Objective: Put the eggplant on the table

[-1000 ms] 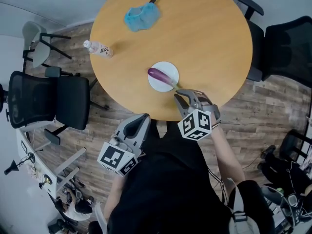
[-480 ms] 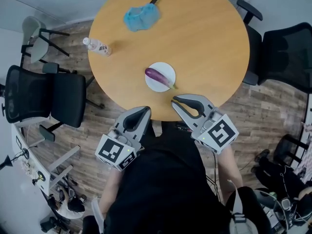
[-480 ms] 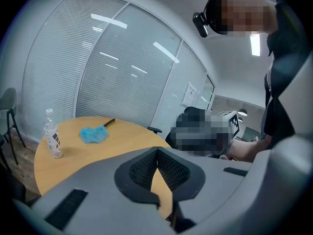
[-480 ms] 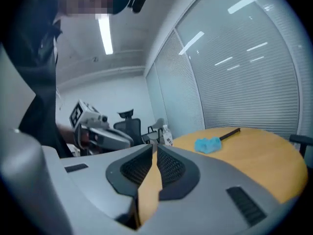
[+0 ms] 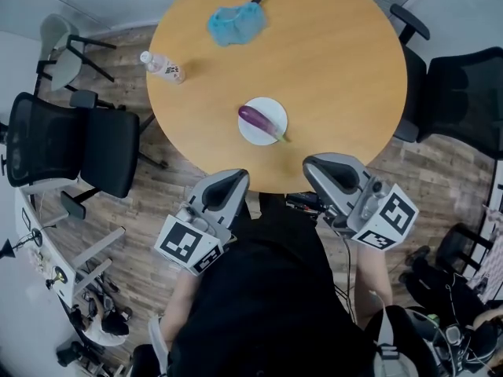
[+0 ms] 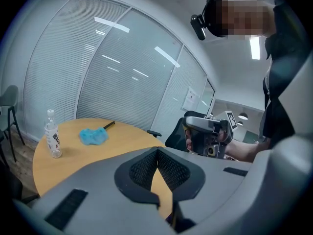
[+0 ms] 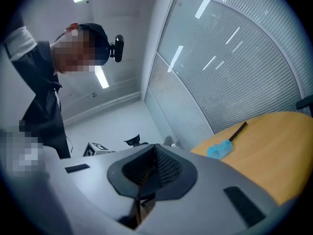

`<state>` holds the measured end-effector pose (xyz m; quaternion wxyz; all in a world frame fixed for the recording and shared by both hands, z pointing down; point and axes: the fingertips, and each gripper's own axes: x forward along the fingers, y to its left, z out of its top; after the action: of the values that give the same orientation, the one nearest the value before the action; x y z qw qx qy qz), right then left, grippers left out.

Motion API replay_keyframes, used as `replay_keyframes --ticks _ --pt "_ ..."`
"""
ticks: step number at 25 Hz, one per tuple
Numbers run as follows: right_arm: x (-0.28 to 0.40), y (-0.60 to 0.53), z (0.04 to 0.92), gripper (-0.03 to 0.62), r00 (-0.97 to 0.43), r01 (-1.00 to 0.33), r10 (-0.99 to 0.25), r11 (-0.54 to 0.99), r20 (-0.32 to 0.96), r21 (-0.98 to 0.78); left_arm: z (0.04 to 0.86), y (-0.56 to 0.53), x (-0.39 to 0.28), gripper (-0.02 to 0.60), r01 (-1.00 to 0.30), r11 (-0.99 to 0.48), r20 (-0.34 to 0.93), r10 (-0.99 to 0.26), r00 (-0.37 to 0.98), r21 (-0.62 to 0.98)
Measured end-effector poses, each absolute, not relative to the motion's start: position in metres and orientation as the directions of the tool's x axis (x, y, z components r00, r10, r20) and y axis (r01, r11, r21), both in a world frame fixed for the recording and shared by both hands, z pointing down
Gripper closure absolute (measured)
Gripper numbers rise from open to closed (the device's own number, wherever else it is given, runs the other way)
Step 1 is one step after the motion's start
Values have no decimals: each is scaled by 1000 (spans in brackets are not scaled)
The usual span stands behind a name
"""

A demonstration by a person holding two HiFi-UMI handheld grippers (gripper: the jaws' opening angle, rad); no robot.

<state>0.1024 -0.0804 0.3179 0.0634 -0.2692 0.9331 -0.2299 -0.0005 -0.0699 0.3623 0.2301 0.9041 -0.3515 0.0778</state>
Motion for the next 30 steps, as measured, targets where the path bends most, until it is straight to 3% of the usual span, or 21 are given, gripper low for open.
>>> replay_keyframes --ticks 30 --pt "109 -77 328 577 -849 -498 -525 762 55 -414 367 -65 5 572 -661 -650 315 -581 750 375"
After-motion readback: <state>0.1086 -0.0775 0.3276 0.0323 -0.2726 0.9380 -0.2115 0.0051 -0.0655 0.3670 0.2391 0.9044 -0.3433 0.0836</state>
